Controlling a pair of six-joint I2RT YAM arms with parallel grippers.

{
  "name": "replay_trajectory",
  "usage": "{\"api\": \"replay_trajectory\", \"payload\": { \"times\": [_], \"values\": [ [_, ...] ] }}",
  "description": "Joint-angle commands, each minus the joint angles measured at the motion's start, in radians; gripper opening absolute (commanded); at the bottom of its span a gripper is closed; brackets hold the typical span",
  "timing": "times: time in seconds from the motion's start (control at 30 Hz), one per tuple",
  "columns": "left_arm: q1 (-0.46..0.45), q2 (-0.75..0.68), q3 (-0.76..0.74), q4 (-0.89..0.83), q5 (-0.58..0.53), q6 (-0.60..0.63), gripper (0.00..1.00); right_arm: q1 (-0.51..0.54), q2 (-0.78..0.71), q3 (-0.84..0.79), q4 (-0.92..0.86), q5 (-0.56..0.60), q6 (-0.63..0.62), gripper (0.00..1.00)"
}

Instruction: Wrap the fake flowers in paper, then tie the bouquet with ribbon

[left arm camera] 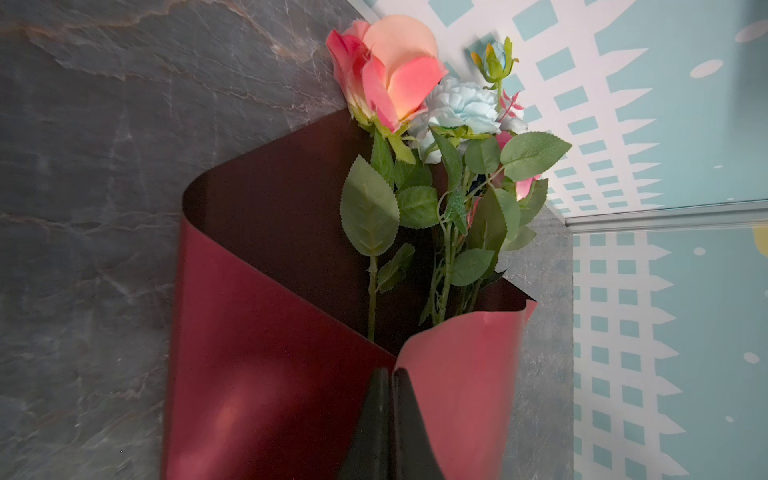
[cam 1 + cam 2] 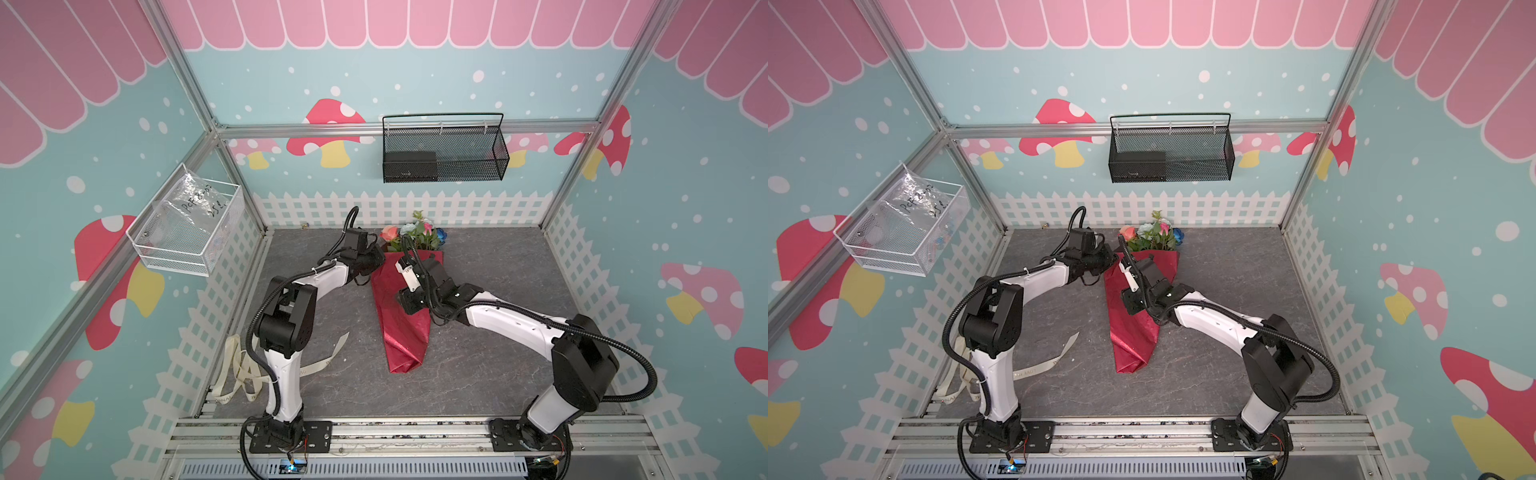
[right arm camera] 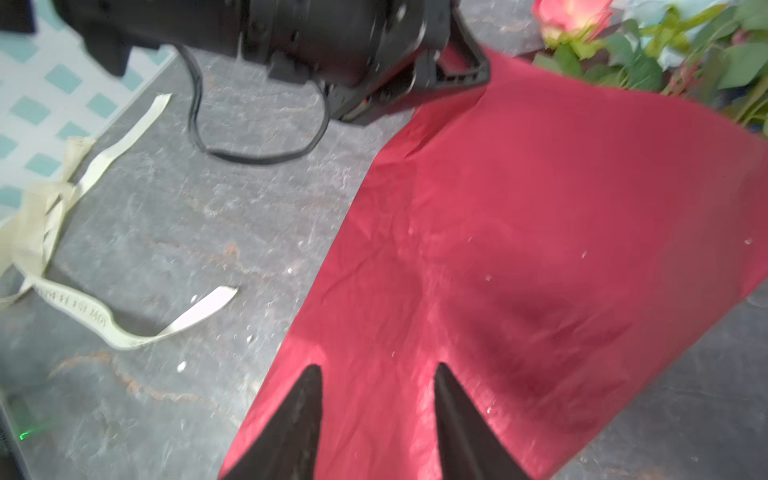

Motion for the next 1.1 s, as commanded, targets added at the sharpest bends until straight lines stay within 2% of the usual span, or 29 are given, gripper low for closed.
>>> {"api": "replay_trajectory", "payload": {
  "times": [0.0, 0.13, 0.23, 0.37, 0.6, 1.07],
  "values": [
    [0.010, -0.003, -0.014, 0.043, 0.027, 0.015, 0.00, 0.004, -0.036, -0.071, -0.025, -0.109, 0.053, 0.37],
    [0.010, -0.035, -0.089, 0.128, 0.054, -0.030, 0.00, 0.011, -0.061, -0.188, 0.029, -0.204, 0.111, 0.29],
    [0.007, -0.060, -0.139, 0.176, 0.073, -0.067, 0.00, 0.033, -0.076, -0.228, 0.025, -0.208, 0.121, 0.26],
    [0.002, -0.078, -0.183, 0.224, 0.082, -0.097, 0.00, 0.059, -0.087, -0.254, 0.008, -0.194, 0.112, 0.26],
    [0.003, -0.063, -0.169, 0.219, 0.088, -0.085, 0.00, 0.090, -0.074, -0.338, -0.020, -0.171, 0.121, 0.26],
    [0.029, -0.034, -0.159, 0.195, 0.030, -0.037, 0.00, 0.107, -0.103, -0.512, 0.049, -0.216, 0.187, 0.28]
  ]
}}
